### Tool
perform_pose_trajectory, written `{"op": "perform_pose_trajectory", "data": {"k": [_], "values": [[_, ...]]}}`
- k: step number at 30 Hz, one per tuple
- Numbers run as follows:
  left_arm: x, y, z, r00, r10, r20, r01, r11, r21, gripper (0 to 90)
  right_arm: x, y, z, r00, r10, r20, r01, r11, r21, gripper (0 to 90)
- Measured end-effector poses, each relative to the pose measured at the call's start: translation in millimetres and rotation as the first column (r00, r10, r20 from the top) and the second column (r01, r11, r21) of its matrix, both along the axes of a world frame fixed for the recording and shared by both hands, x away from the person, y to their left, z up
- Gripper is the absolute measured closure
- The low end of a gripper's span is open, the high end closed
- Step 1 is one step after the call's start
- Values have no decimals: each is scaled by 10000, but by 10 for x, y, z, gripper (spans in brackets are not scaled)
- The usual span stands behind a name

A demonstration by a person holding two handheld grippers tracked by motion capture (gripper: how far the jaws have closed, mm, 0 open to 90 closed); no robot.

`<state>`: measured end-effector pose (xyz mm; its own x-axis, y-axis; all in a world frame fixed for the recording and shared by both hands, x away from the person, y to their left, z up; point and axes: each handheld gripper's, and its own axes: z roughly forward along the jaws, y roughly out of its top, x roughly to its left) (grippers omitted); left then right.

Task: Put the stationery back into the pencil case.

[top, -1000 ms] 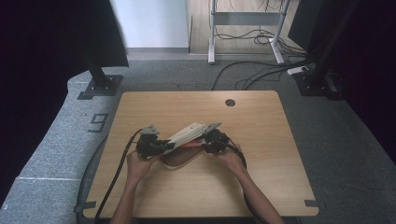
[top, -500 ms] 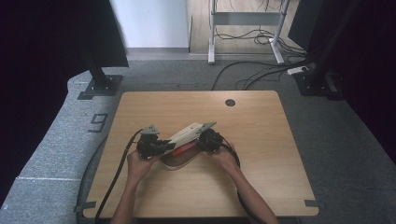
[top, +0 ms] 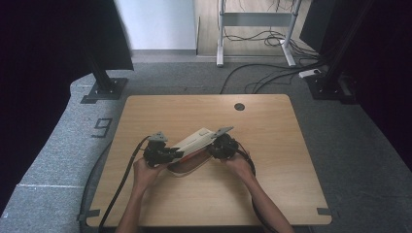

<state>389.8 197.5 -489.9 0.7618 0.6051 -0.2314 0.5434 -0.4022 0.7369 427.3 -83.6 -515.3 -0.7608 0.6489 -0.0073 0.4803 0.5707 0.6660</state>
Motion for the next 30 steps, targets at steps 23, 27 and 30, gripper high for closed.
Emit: {"op": "perform_pose_trajectory", "data": {"k": [23, 27, 30], "values": [[-86, -220, -205, 9983, -544, 220, 519, 9934, 1019, 490, -85, -310, -59, 9991, -354, -253, 357, 9993, 123, 493], [-98, -224, -183, 9978, -624, 212, 604, 9947, 838, 401, -89, -341, -46, 9989, -396, -249, 402, 9989, 231, 459], [-94, -212, -171, 9985, -528, 146, 516, 9959, 744, 346, -96, -357, -27, 9992, -361, -196, 367, 9988, 316, 413]]}}
